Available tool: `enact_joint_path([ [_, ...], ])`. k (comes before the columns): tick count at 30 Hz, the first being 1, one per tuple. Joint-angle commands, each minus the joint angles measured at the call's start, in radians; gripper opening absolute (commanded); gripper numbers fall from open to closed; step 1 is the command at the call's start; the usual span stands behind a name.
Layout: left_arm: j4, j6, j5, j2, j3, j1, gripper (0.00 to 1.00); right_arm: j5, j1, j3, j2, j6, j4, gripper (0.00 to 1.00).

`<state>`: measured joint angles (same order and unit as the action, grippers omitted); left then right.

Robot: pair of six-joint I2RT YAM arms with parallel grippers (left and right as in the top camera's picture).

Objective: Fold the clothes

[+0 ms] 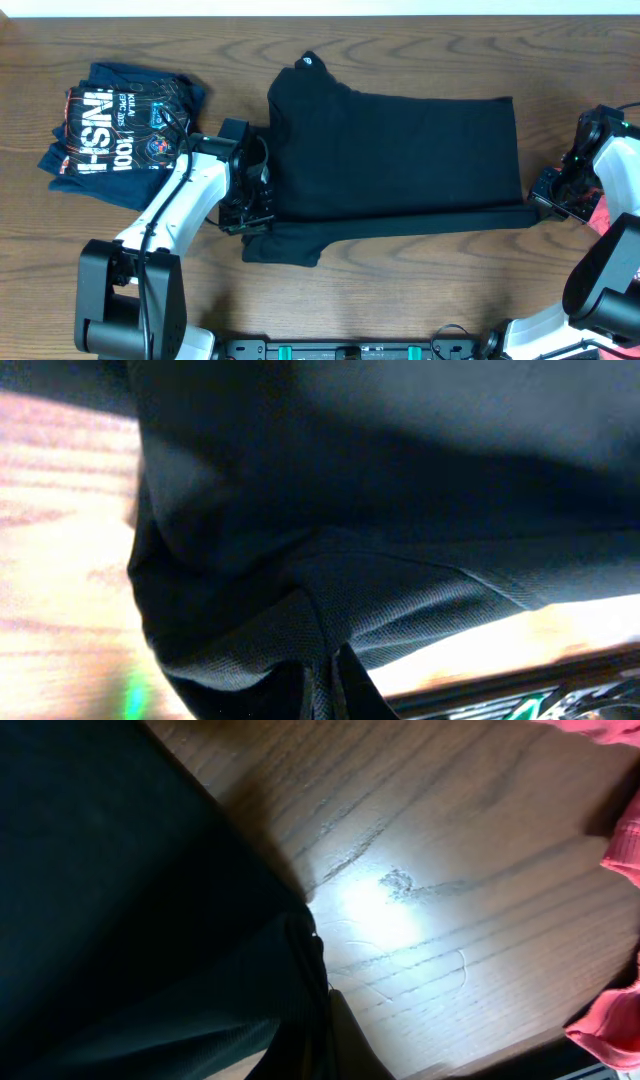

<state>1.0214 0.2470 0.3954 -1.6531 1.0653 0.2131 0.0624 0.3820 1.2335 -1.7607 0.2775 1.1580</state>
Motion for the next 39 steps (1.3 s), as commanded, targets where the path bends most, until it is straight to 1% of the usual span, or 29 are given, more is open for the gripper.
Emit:
enact_joint_path([
  [1,-0.02,0.017,0.059,0.008,-0.001,-0.013,0.06,0.006,0.001,-0.003,0.006,-0.006,0.002,0.01],
  [6,-0.072,0.016,0.182,0.008,-0.001,-0.056,0.06,-0.101,0.001,-0.003,0.006,-0.058,0.011,0.01],
  [9,-0.082,0.016,0.214,0.008,-0.001,-0.089,0.06,-0.188,0.001,-0.003,0.006,-0.105,0.008,0.01],
  [14,-0.129,0.016,0.272,0.008,-0.001,-0.129,0.06,-0.201,0.001,-0.003,0.006,-0.122,0.011,0.02],
  [17,-0.178,0.017,0.278,0.008,-0.001,-0.132,0.06,-0.202,0.001,-0.003,0.006,-0.121,-0.007,0.02],
  [20,-0.215,0.016,0.278,0.008,-0.001,-0.132,0.06,-0.202,0.001,-0.003,0.006,-0.118,-0.026,0.05],
  [28,-0.28,0.017,0.277,0.008,-0.001,-0.132,0.06,-0.202,0.001,-0.003,0.006,-0.092,-0.104,0.09],
  [35,-0.343,0.017,0.266,0.008,-0.001,-0.131,0.07,-0.279,0.001,-0.003,0.006,-0.091,-0.182,0.1],
  [36,-0.352,0.017,0.266,0.008,-0.001,-0.131,0.08,-0.29,0.001,-0.003,0.006,-0.091,-0.201,0.09],
  [38,-0.374,0.017,0.266,0.008,-0.001,-0.131,0.24,-0.309,0.001,-0.003,0.006,-0.091,-0.243,0.09],
  [39,-0.379,0.017,0.266,0.008,-0.001,-0.131,0.25,-0.31,0.001,-0.003,0.006,-0.091,-0.246,0.11],
])
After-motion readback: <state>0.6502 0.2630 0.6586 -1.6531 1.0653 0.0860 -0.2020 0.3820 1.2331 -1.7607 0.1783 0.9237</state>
